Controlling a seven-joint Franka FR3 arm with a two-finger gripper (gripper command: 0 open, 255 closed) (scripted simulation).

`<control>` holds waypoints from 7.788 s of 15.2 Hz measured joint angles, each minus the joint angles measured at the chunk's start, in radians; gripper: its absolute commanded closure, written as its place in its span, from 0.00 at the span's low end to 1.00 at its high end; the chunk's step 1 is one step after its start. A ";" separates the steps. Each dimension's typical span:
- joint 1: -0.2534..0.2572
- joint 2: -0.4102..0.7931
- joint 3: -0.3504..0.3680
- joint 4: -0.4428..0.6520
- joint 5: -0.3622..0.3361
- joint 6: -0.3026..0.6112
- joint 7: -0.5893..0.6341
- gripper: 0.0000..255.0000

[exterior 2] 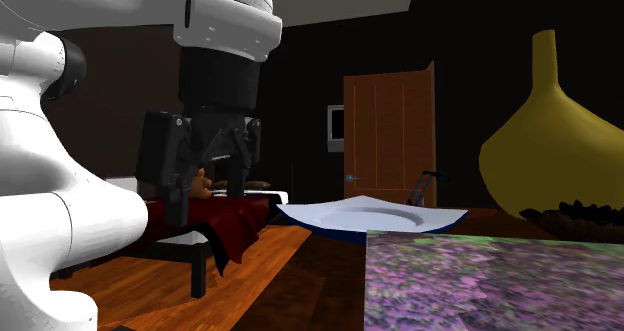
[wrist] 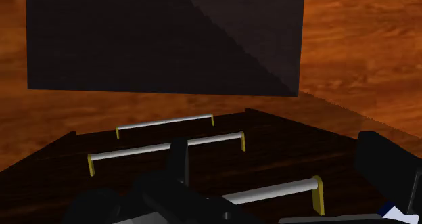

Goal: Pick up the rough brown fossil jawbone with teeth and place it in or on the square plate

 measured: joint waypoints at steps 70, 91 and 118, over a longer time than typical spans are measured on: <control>-0.030 1.188 0.342 1.334 -0.224 -0.030 1.537 1.00; -0.083 0.593 0.353 0.684 -0.047 0.052 1.519 1.00; -0.066 0.440 0.353 0.361 0.002 0.226 1.504 0.00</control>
